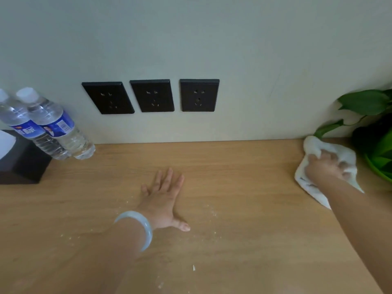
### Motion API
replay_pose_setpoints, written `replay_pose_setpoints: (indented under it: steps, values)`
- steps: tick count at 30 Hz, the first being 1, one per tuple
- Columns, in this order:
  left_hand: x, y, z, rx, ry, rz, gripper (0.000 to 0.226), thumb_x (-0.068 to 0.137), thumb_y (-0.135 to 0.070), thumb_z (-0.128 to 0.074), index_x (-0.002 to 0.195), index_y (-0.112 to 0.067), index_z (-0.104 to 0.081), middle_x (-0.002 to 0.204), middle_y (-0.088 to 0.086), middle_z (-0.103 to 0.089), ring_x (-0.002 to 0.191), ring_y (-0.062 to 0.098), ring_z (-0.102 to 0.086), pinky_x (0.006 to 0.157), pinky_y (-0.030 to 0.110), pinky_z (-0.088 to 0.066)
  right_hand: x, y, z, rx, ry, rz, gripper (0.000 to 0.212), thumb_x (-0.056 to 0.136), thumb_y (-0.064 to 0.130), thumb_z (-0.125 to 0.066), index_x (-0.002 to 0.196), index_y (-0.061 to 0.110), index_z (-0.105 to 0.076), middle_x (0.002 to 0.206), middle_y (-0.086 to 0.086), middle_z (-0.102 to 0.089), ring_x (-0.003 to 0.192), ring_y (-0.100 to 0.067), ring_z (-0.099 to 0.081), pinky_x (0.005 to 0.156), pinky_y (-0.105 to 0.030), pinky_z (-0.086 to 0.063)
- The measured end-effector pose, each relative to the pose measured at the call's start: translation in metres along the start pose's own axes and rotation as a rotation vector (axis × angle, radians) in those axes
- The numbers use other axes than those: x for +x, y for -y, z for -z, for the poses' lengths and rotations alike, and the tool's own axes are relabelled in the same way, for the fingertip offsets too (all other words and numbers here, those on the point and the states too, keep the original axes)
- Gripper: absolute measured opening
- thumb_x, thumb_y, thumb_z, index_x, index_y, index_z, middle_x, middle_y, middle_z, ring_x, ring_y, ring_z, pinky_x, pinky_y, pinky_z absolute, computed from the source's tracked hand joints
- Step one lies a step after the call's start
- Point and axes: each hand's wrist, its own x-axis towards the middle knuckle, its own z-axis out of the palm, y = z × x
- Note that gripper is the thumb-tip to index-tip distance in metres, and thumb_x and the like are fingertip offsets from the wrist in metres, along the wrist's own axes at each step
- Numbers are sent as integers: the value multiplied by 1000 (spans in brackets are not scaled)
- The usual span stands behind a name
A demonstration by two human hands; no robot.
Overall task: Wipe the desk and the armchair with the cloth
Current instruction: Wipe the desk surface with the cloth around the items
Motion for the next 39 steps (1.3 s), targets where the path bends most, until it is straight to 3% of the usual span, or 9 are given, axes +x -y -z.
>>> replay_pose_setpoints:
  steps: [5,11,15,18,22,26,31,36,39]
  values:
    - [-1,-4,-1,-18,-4,-6,144,52,-72,-76,144,-40,30,147,-4,48,136,27,41,111,68,9,-65,132,-18,60,-35,110,49,100,34,-23,146,19,-22,152,-11,-25,141,-36,-17,113,-51,-18]
    - [-3,-5,-1,-40,-30,13,146,52,-70,-78,150,-29,21,155,-4,35,140,24,36,112,66,9,-173,273,-53,19,63,760,47,100,33,-30,146,25,-25,159,-4,-16,146,-34,-5,118,-52,-1]
    - [-2,-2,-1,-13,-39,-3,143,53,-72,-76,148,-35,24,152,-6,40,139,24,38,112,65,10,-129,229,-43,-15,2,832,42,100,31,-33,142,29,-35,155,0,-26,141,-27,-21,113,-47,-20]
    - [-3,-1,-2,-13,-34,-10,143,54,-73,-75,146,-37,27,151,-5,41,139,25,38,112,66,10,-85,149,-33,95,-62,555,39,99,26,-32,137,26,-42,148,-5,-34,132,-27,-31,104,-46,-32]
    - [-5,-4,2,-6,-4,-16,141,56,-73,-75,146,-36,28,150,-4,42,139,28,38,112,68,8,-80,113,-24,133,-85,275,46,100,32,-32,144,22,-34,152,-8,-33,136,-33,-30,108,-49,-27]
    - [-15,0,14,28,4,-61,137,61,-73,-72,149,-29,24,154,-2,37,142,26,32,116,62,3,-130,155,-45,136,19,644,44,101,31,-35,145,28,-35,158,3,-25,146,-24,-15,117,-46,-11]
    - [-51,0,-8,131,38,-122,143,58,-78,-69,149,-21,25,152,4,41,139,26,37,115,64,5,-206,93,-62,264,132,990,41,99,31,-40,139,41,-39,155,16,-24,148,-12,-4,121,-40,3]
    - [-57,-2,-26,98,51,-112,146,57,-69,-76,147,-23,29,147,1,47,135,27,43,113,67,5,-241,71,-79,132,111,1023,48,97,45,-29,145,45,-25,157,18,-14,148,-11,1,120,-42,0]
    - [-55,-1,-27,88,60,-103,147,56,-69,-78,146,-26,30,146,-2,48,136,25,42,113,66,6,-185,112,-57,139,79,832,45,101,36,-34,146,38,-28,160,10,-16,149,-18,-2,120,-44,1]
